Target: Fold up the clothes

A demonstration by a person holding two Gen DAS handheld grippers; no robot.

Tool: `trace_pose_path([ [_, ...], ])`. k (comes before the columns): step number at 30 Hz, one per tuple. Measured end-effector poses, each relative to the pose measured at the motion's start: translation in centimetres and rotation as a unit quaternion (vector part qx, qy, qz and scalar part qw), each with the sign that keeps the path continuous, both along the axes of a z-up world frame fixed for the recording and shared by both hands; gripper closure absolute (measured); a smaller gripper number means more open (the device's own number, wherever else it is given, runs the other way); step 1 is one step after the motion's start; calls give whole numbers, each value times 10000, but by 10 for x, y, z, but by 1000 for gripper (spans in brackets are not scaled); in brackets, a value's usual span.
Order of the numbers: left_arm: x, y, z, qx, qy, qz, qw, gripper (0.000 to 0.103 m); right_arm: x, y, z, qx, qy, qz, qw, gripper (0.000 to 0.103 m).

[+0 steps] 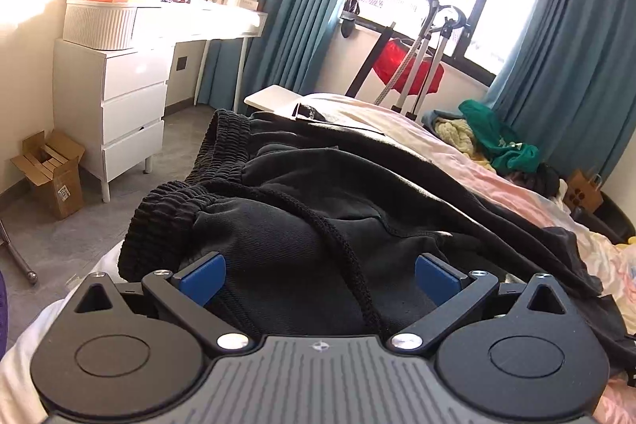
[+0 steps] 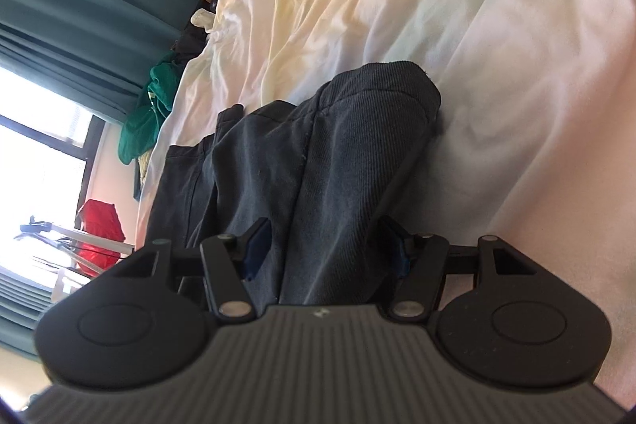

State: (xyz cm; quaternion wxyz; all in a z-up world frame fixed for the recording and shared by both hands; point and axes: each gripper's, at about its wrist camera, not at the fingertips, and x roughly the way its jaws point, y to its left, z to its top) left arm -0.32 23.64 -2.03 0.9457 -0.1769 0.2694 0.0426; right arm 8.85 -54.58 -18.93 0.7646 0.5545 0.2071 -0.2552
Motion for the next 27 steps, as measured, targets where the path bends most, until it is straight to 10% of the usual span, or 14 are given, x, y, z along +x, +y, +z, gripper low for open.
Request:
trace_pose_path([
  [7,-10,27,3,-760,-114,579,9954,0,7,-7,5,-305,33,287,9991,93],
  [27,-22,48,4,-1429,-87,1133,9832,0,-8,-6,50,-1226,-746,-97,9896,96],
])
